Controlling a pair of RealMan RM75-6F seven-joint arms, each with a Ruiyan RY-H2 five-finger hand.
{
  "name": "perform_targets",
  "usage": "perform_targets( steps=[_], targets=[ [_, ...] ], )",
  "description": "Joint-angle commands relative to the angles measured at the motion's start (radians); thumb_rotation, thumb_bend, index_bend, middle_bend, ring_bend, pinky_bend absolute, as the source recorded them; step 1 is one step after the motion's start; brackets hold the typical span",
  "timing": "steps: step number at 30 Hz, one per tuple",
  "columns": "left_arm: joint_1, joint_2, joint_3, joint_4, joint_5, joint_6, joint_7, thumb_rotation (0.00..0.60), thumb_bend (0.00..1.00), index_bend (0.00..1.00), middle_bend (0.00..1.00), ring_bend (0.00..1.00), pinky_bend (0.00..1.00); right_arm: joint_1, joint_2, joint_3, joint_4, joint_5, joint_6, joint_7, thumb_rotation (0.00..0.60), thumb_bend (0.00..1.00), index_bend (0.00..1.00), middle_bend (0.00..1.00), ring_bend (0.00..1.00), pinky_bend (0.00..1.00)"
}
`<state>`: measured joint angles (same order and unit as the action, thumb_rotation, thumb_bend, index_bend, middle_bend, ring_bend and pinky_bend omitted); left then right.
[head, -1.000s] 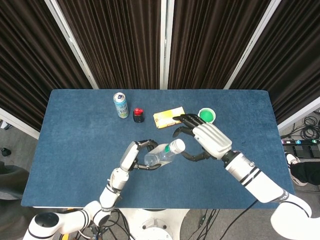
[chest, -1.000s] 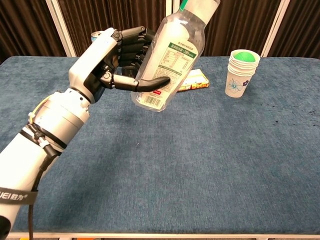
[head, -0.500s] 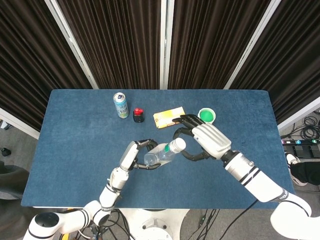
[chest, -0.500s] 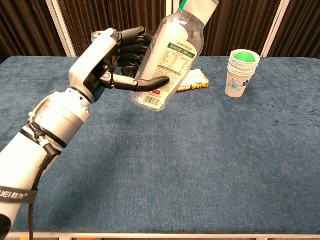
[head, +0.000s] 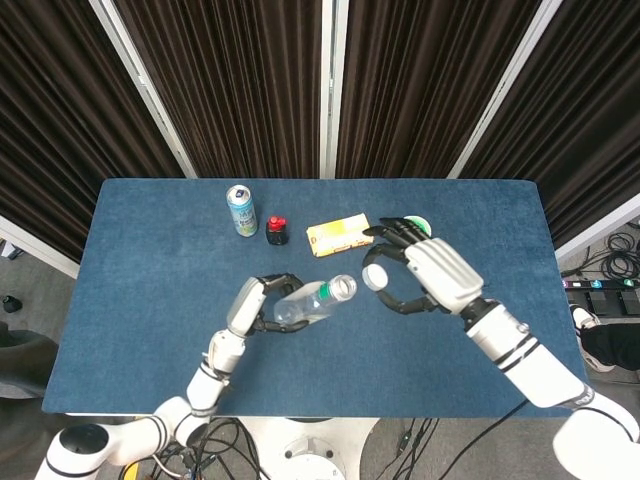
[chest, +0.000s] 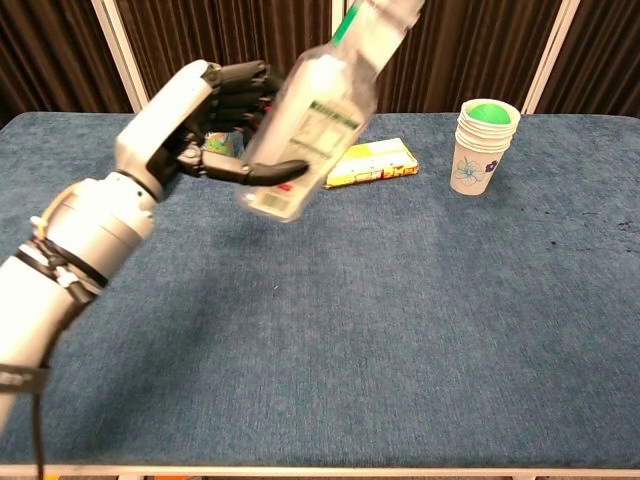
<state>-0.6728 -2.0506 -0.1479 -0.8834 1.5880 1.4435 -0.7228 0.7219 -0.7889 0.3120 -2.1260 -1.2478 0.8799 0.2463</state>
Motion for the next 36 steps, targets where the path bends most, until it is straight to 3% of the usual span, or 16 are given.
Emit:
perform_targets(
  steps=[1,5,11,14,16,19,23,28,36],
  targets=[
    [0.026,0.153,0.048,-0.033,-0.035,-0.134,0.197,0.6,0.34,0.62,0.64,0.54,0.57,-0.037,0.027,-0.021,0.01,-0.021,0.016,0.025,0.6,0.35,0.5,0.13,0.0,0.0],
    [0.049,0.306,0.063,-0.153,-0.123,-0.283,0.414,0.6,0.33,0.63,0.62,0.54,0.54,-0.088,0.028,-0.069,0.04,-0.063,0.024,0.048,0.6,0.35,0.5,0.13,0.0,0.0],
    [0.051,0.396,0.063,-0.276,-0.249,-0.418,0.75,0.6,0.31,0.61,0.59,0.5,0.48,-0.133,-0.021,-0.119,0.101,-0.11,0.042,0.077,0.6,0.35,0.5,0.13,0.0,0.0],
    [0.049,0.412,0.059,-0.337,-0.31,-0.465,0.851,0.6,0.26,0.54,0.51,0.42,0.45,-0.153,-0.044,-0.135,0.138,-0.119,0.066,0.061,0.6,0.35,0.5,0.13,0.0,0.0],
    [0.053,0.415,0.052,-0.371,-0.34,-0.465,0.899,0.6,0.19,0.43,0.41,0.32,0.4,-0.169,-0.066,-0.151,0.163,-0.114,0.077,0.044,0.6,0.35,0.5,0.12,0.0,0.0],
    [0.065,0.416,0.042,-0.402,-0.359,-0.44,0.929,0.6,0.12,0.28,0.28,0.2,0.34,-0.173,-0.107,-0.175,0.199,-0.108,0.058,0.034,0.6,0.35,0.5,0.12,0.0,0.0],
    [0.083,0.426,0.036,-0.436,-0.368,-0.416,0.928,0.6,0.09,0.18,0.19,0.11,0.25,-0.157,-0.165,-0.2,0.257,-0.114,0.012,0.001,0.6,0.34,0.47,0.1,0.0,0.0],
    [0.113,0.46,0.037,-0.489,-0.337,-0.348,0.921,0.6,0.09,0.15,0.16,0.1,0.21,-0.11,-0.284,-0.214,0.342,-0.084,-0.053,-0.099,0.6,0.33,0.43,0.09,0.0,0.0],
    [0.217,0.586,0.051,-0.582,-0.289,-0.196,0.867,0.6,0.09,0.15,0.16,0.1,0.2,-0.042,-0.513,-0.216,0.514,-0.002,-0.078,-0.319,0.6,0.31,0.34,0.06,0.0,0.0]
  ],
)
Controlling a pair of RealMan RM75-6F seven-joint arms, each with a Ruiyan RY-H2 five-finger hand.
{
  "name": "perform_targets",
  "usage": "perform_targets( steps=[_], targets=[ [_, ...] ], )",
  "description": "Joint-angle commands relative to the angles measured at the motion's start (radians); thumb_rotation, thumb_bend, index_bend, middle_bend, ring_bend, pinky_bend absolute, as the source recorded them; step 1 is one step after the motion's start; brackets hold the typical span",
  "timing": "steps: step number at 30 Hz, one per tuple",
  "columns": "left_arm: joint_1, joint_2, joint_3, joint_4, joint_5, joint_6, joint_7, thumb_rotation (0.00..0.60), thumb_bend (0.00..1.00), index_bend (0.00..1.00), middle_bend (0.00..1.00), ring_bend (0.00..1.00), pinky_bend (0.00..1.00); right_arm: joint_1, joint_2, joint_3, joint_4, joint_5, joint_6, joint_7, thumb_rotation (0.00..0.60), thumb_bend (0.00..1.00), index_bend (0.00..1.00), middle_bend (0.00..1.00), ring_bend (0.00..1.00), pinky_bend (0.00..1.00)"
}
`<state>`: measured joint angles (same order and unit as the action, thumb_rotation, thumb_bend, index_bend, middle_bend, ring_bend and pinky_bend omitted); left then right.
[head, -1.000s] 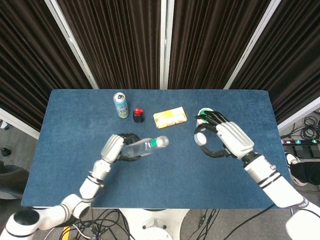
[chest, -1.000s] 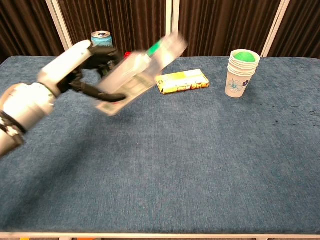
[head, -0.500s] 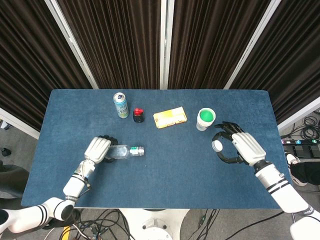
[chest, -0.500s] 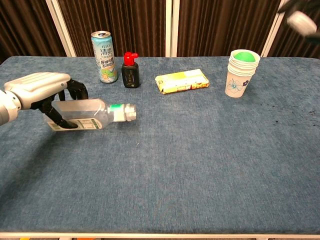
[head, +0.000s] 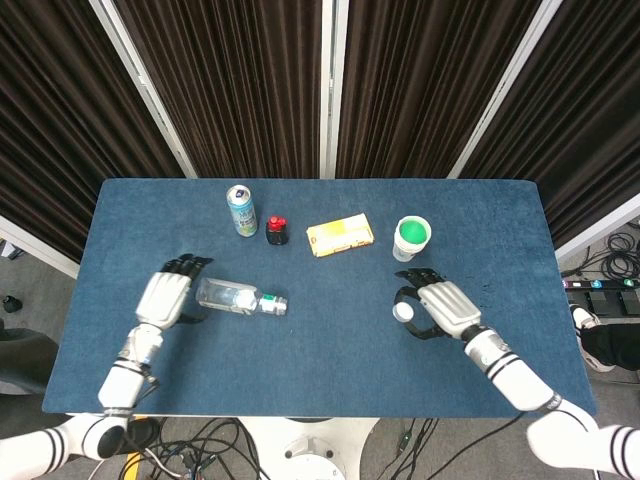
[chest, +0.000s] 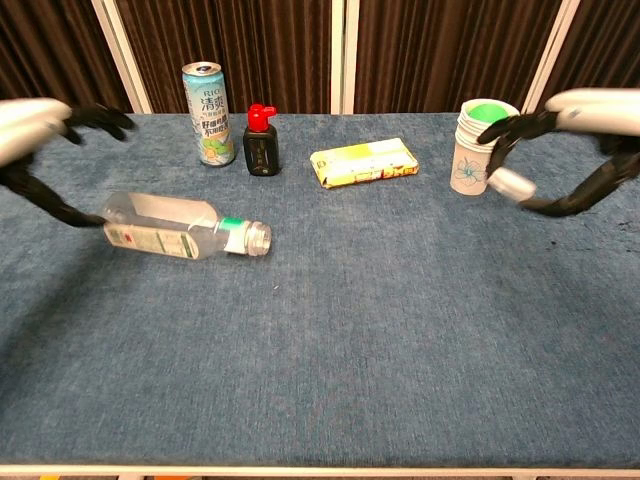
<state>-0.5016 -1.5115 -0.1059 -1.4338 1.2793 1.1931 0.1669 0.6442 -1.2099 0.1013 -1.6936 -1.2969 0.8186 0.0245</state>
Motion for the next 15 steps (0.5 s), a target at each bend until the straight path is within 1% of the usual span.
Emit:
perform_targets(
  steps=[1,6,9,12,15],
  targets=[
    [0.058,0.059,0.013,-0.037,0.023,0.069,-0.028,0.6,0.09,0.15,0.16,0.1,0.2,0.04,-0.115,-0.007,0.101,0.06,-0.018,-0.119,0.6,0.31,0.33,0.06,0.0,0.0],
    [0.121,0.116,0.042,-0.06,0.044,0.124,-0.064,0.6,0.09,0.15,0.16,0.1,0.2,0.057,-0.223,-0.016,0.196,0.128,-0.043,-0.171,0.6,0.3,0.31,0.06,0.0,0.0],
    [0.145,0.141,0.051,-0.064,0.052,0.139,-0.078,0.6,0.09,0.15,0.16,0.1,0.2,0.064,-0.264,-0.027,0.248,0.144,-0.053,-0.201,0.6,0.3,0.23,0.05,0.0,0.0],
    [0.163,0.163,0.056,-0.061,0.053,0.146,-0.09,0.6,0.09,0.15,0.16,0.1,0.2,0.057,-0.268,-0.028,0.252,0.149,-0.035,-0.212,0.6,0.3,0.11,0.04,0.0,0.0],
    [0.192,0.194,0.059,-0.061,0.046,0.165,-0.106,0.6,0.09,0.15,0.16,0.1,0.2,0.012,-0.209,-0.025,0.187,0.107,0.056,-0.183,0.6,0.3,0.03,0.03,0.0,0.0]
  ],
)
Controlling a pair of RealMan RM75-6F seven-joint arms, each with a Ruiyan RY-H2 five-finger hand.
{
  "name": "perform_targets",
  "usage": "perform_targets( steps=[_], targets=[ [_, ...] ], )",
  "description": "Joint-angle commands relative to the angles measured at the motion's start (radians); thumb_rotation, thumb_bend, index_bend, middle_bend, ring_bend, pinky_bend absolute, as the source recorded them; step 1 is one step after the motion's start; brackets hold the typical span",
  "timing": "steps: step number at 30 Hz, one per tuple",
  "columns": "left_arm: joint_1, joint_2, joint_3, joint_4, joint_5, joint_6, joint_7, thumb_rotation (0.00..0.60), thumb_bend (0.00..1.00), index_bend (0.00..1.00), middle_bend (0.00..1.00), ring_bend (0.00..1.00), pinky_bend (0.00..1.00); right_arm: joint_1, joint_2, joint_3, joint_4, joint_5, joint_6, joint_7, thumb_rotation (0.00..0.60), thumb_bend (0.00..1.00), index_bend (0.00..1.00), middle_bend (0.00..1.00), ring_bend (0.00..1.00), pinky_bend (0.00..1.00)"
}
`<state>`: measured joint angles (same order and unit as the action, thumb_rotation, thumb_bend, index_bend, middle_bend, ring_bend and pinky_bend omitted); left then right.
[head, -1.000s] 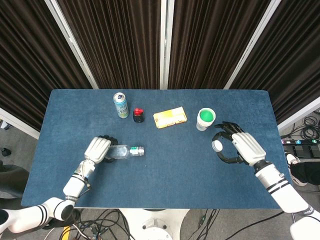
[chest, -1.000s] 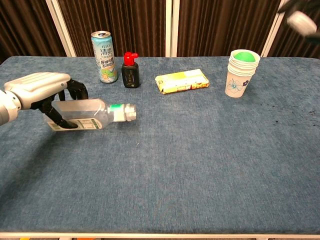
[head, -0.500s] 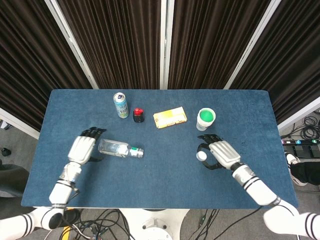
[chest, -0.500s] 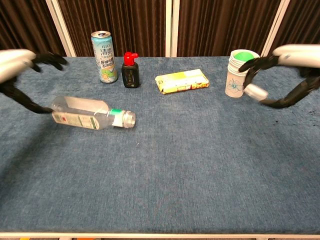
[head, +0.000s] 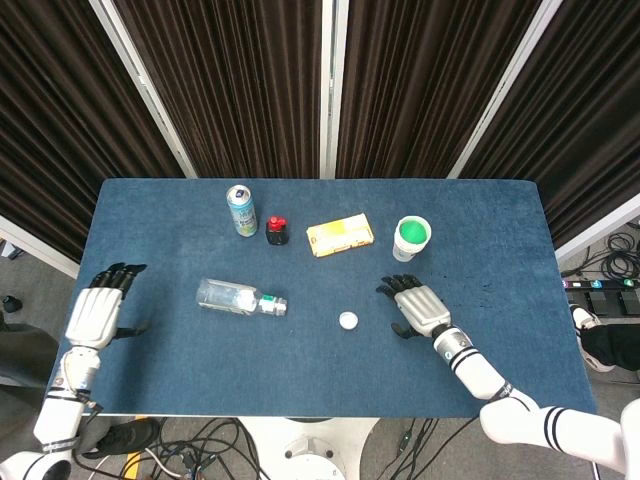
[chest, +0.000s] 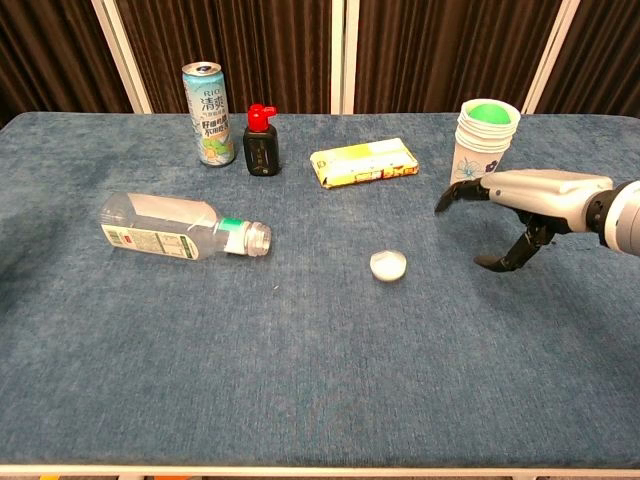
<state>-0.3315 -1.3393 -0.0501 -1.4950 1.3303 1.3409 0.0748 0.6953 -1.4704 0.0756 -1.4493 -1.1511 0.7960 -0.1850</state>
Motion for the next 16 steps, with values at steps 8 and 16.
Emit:
perform_targets(
  steps=[8,16],
  targets=[
    [0.138,0.09,0.016,0.021,-0.018,0.128,-0.056,0.6,0.09,0.16,0.16,0.1,0.2,-0.294,0.294,-0.053,-0.221,-0.206,0.471,0.176,0.6,0.29,0.02,0.02,0.0,0.0],
    [0.216,0.113,0.044,-0.02,0.024,0.205,-0.042,0.6,0.09,0.16,0.16,0.1,0.16,-0.493,0.325,-0.106,-0.191,-0.286,0.723,0.279,0.6,0.29,0.02,0.01,0.0,0.0]
  ],
)
